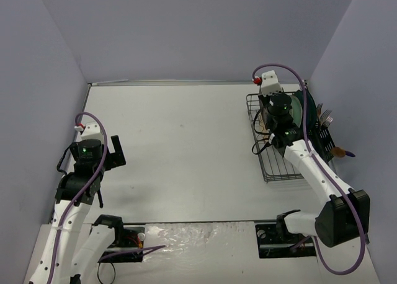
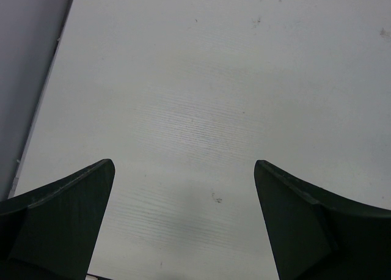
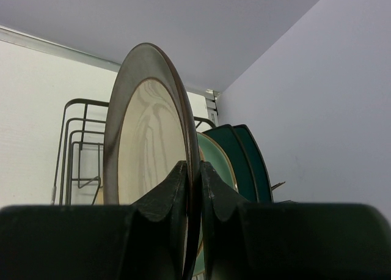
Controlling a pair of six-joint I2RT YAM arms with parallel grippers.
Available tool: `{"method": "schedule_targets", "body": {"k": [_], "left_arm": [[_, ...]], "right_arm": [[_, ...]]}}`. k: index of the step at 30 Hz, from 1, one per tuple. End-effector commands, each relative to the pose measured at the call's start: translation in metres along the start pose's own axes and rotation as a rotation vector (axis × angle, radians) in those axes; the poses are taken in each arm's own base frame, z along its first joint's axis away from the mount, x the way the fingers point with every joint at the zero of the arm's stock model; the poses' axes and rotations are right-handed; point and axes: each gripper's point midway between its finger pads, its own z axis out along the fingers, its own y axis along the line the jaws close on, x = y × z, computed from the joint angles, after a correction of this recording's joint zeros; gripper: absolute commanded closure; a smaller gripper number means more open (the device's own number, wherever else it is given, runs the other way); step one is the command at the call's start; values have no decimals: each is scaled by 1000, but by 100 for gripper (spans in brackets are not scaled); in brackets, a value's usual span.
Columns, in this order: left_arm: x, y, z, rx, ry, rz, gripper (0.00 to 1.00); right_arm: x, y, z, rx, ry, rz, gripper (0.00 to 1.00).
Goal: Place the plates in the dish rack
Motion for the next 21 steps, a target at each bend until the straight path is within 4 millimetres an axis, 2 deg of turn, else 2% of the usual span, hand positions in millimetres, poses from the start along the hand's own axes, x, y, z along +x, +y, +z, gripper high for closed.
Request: {"method": "schedule_targets", "body": {"k": [1,16,21], "left_arm": [[-20,1,-1,-7,-69,-8,3],[-19,1,0,-7,-61,-7,3],[-19,1,0,-6,-62,-5,3]], "right_arm": [[-45,-36,3,152,-166,113,100],[0,-5,18,97,-83,232,100],[12,2,21,86,-43,269,95]]}}
